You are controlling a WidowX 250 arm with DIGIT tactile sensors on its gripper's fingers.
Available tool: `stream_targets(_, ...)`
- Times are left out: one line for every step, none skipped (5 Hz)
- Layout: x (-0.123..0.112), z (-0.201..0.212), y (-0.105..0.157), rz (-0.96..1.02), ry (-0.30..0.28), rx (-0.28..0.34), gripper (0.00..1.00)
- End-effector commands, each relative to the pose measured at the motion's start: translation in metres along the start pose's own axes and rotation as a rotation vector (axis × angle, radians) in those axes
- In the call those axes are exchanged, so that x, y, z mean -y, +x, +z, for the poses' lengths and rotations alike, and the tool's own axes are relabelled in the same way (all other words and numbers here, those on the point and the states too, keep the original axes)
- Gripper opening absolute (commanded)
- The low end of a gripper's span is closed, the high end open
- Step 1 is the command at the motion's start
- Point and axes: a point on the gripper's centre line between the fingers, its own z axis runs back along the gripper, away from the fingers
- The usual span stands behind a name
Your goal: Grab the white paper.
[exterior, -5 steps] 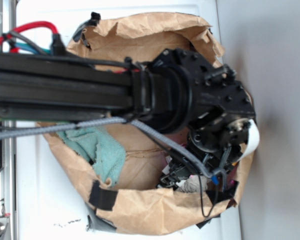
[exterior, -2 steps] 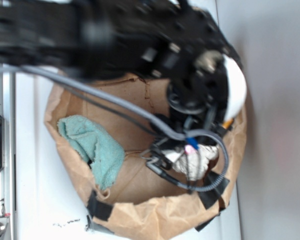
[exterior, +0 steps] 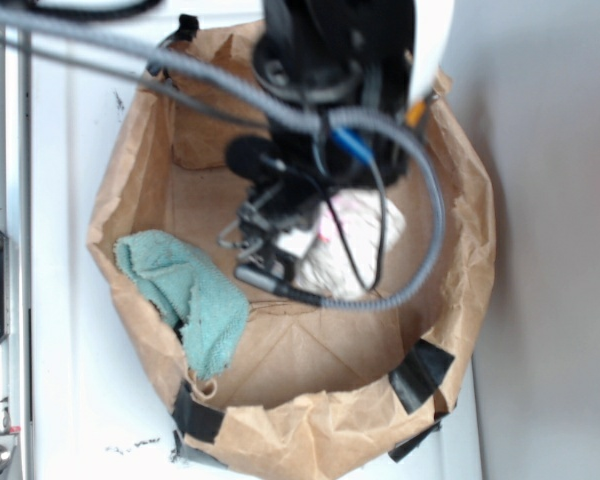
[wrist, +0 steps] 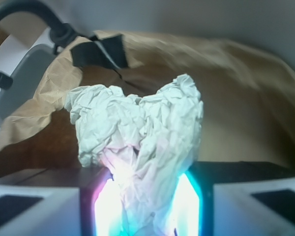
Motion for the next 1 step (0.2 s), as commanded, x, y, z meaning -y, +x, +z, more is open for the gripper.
stream_targets(0.0189,0.0261,-0.0180,0.227,0.231,-0.008,0.00)
